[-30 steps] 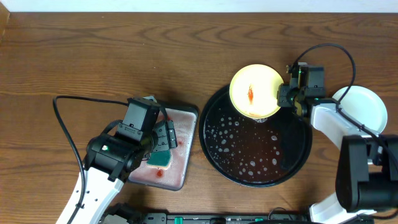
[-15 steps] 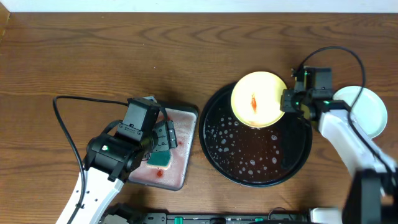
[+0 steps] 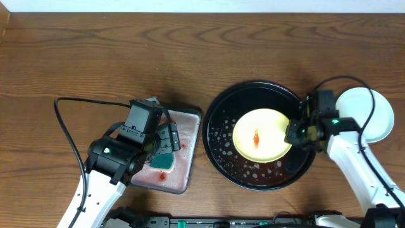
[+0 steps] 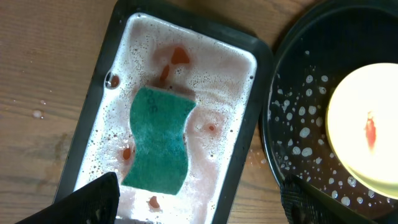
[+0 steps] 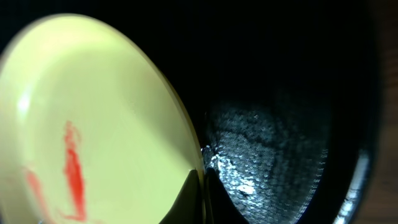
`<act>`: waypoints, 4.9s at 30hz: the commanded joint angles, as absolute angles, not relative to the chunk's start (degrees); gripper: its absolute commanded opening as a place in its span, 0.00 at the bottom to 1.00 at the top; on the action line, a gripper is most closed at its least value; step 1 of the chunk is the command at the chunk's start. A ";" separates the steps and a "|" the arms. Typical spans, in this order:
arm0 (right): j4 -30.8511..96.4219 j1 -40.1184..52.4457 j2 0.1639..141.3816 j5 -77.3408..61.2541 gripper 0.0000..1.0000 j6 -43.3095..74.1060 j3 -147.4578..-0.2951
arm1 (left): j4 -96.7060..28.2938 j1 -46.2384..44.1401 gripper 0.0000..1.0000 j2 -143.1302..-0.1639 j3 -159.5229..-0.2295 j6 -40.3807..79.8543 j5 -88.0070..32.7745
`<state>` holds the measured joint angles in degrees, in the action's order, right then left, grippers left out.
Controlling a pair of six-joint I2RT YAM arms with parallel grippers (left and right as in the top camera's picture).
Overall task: Clean dirty plates on tray and stack at the side
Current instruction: 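Grip the yellow plate rim with right gripper and slide it to tray center, then dip and rub the sponge in the soapy tray with left gripper, then lift the sponge with left gripper and carry it to the yellow plate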
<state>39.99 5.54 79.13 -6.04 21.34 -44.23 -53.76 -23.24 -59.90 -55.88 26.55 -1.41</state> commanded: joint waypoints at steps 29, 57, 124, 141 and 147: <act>49.84 8.25 65.91 -16.97 0.31 4.73 -53.71 | -44.56 -22.98 0.52 -79.02 -45.91 35.86 9.13; 50.85 8.25 65.91 -16.95 0.25 4.89 -53.71 | -46.57 -18.24 0.58 -75.77 -47.48 24.23 -9.89; 47.42 1.23 88.36 -10.15 0.24 11.27 -53.60 | -56.90 -21.17 0.07 -81.93 -66.46 23.57 -20.27; 43.79 0.10 100.95 -16.95 0.01 4.21 -53.52 | -37.06 -36.99 0.07 -85.89 -66.46 33.34 -21.43; 44.14 0.10 100.92 -16.95 0.01 4.19 -53.52 | -26.50 -44.77 0.07 -93.62 -66.46 38.06 -21.41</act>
<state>44.71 0.14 99.48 -16.51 4.86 -53.47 -28.67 -41.34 -90.00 -65.63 34.24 -20.93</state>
